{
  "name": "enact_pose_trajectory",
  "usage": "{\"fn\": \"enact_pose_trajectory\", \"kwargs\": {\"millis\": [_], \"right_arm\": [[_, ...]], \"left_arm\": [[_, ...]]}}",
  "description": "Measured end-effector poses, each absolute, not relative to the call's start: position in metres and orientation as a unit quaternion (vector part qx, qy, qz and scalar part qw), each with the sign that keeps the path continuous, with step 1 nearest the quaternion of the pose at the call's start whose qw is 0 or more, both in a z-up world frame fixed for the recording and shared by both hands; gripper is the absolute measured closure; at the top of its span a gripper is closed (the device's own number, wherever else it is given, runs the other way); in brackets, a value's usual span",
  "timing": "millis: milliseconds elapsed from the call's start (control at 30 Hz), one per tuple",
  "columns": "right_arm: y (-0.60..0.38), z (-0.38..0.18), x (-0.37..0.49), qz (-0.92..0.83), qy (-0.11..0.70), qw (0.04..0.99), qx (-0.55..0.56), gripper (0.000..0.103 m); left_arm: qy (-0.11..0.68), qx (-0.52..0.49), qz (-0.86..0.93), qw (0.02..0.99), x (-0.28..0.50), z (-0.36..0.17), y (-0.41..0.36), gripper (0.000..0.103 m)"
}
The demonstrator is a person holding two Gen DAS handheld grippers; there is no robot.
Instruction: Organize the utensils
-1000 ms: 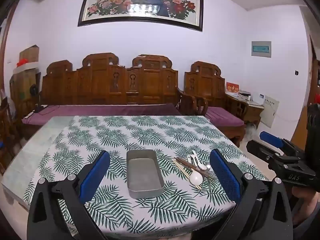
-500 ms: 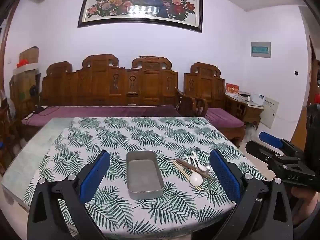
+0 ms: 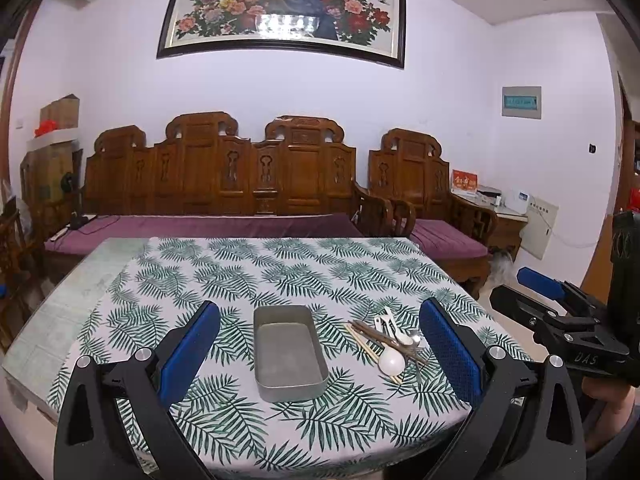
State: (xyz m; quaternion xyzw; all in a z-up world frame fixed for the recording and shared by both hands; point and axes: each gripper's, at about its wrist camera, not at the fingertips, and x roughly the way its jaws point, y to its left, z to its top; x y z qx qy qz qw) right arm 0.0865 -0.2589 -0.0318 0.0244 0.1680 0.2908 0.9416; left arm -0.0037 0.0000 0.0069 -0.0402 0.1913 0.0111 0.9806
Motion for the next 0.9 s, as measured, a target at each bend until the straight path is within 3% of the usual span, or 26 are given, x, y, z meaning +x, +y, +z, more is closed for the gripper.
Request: {"fn": "enact_pose_trajectory", "kwargs": {"millis": [900], "right_arm": [[-0.2638,-0.0278,0.0821,0.29,0.163,0.943,0.028,0.003]], "left_arm": [[0.184,-0.039,0.005,0.982,-0.0094,0.0093,-0.0023,0.007]]}}
